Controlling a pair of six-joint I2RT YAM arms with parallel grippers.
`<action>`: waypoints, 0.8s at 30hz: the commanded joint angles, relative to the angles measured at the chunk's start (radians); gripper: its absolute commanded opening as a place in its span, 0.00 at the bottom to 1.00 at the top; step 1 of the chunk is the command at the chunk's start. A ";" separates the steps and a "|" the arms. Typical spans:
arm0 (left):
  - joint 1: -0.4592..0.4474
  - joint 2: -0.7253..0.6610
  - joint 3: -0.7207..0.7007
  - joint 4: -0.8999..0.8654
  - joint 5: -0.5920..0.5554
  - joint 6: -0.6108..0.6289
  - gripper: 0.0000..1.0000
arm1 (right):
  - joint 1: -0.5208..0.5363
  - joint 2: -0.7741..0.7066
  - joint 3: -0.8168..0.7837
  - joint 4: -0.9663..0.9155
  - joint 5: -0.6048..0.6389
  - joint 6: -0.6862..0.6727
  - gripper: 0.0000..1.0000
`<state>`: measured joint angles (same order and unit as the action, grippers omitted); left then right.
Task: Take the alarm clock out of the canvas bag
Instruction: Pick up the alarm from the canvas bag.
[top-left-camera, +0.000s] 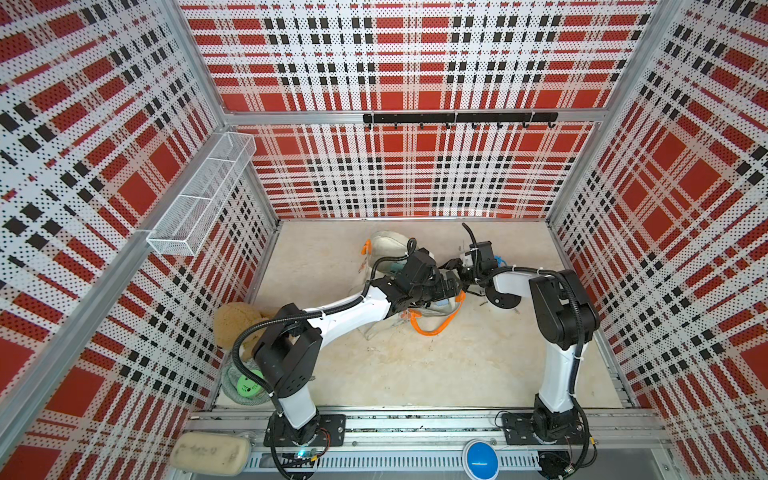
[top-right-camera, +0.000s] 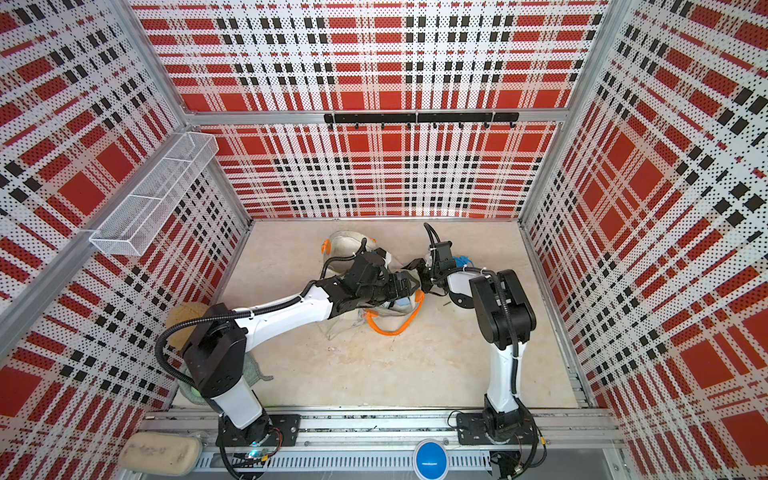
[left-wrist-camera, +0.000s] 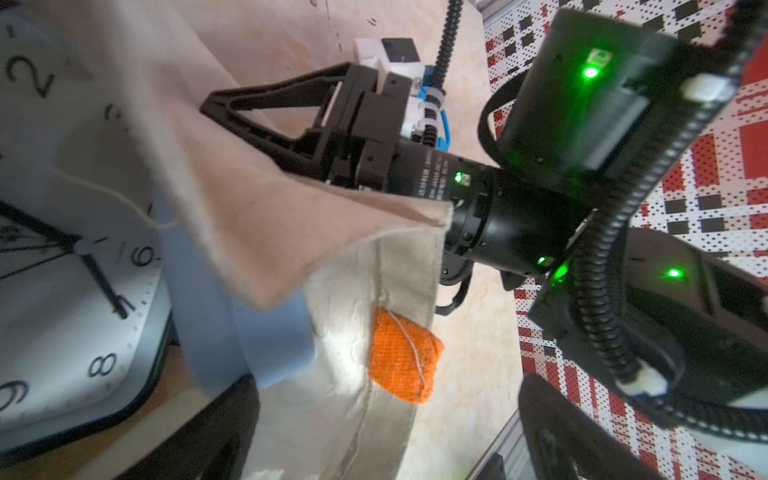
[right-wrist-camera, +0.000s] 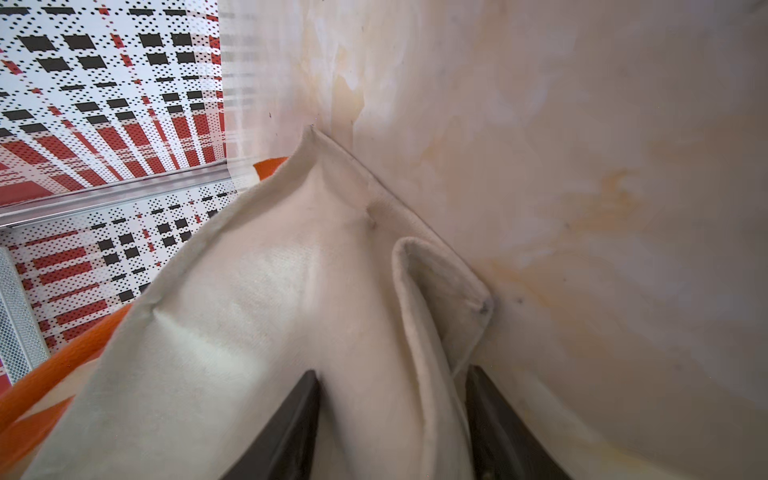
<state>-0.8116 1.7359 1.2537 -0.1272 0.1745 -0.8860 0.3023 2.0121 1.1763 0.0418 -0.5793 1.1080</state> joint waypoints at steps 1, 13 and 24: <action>-0.008 0.034 0.026 0.118 0.020 0.009 0.99 | 0.040 0.058 -0.023 -0.128 -0.057 -0.025 0.57; 0.002 0.073 -0.096 0.293 0.006 -0.049 0.99 | 0.041 0.066 -0.031 -0.118 -0.090 -0.028 0.57; 0.024 -0.002 -0.132 0.247 -0.017 -0.031 0.99 | 0.040 0.069 -0.011 -0.132 -0.100 -0.042 0.57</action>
<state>-0.8112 1.7653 1.1572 0.1932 0.2047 -0.9333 0.3008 2.0300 1.1816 0.0414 -0.6140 1.0935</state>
